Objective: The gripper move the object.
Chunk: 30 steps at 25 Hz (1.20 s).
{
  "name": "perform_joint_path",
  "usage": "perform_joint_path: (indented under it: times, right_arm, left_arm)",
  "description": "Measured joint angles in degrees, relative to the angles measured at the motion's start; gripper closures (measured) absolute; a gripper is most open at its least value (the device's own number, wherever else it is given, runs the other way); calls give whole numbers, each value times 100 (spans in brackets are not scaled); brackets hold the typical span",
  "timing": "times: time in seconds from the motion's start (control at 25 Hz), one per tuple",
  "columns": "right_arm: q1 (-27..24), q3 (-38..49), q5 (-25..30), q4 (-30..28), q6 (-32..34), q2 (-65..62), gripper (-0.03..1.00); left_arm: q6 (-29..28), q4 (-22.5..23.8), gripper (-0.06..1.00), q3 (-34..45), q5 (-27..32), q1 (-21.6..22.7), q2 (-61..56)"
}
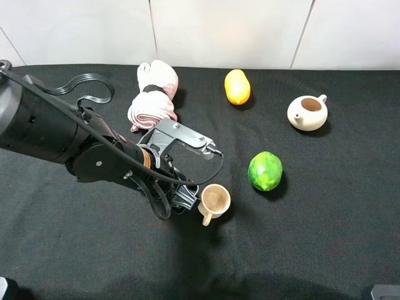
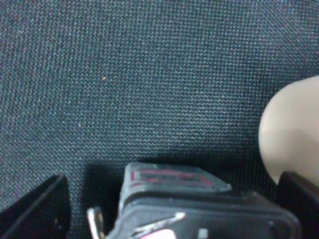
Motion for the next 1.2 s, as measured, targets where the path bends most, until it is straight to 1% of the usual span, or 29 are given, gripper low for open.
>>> perform_joint_path:
  times: [0.32,0.92,1.2]
  right_arm:
    - [0,0,0,0,0,0,27]
    - [0,0,0,29,0,0,27]
    - [0,0,0,54,0,0,27]
  left_arm:
    - [0,0,7,0,162,0,-46]
    - [-169,0,7,4,718,0,-464]
    - [-182,0,7,-310,1185,0,-586]
